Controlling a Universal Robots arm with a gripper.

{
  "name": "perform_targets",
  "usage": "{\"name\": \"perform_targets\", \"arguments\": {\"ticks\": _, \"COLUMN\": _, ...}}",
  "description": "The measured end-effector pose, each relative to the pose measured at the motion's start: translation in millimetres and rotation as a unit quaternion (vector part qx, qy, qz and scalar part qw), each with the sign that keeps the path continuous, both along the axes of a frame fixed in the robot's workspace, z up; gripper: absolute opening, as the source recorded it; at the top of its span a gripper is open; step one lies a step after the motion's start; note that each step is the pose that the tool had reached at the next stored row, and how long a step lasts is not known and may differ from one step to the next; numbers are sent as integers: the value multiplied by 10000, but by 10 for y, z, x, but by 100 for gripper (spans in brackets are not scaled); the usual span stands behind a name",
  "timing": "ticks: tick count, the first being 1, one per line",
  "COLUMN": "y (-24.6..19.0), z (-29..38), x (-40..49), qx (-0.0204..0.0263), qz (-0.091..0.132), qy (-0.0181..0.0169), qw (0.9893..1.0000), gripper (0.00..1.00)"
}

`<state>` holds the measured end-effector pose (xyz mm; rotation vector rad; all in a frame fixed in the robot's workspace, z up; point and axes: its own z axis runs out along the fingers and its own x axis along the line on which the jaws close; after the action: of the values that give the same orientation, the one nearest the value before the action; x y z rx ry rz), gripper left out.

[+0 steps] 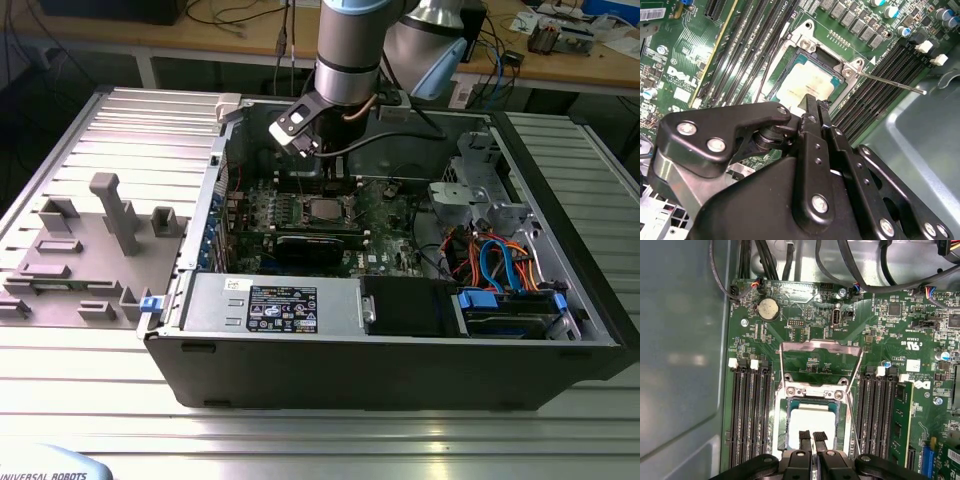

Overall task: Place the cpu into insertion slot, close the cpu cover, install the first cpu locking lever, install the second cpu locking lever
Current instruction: 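Close the cpu cover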

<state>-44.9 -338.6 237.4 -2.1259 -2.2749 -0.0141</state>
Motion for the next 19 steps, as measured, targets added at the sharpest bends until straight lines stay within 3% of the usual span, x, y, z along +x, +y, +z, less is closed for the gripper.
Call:
{"name": "perform_targets", "arguments": {"ticks": 15, "y": 0, "z": 12, "x": -7, "qx": 0, "qz": 0, "qy": -5, "qw": 10000, "gripper": 16}}
{"name": "perform_targets", "arguments": {"ticks": 19, "y": 0, "z": 43, "x": -8, "qx": -2, "qz": 0, "qy": -5, "qw": 10000, "gripper": 16}}
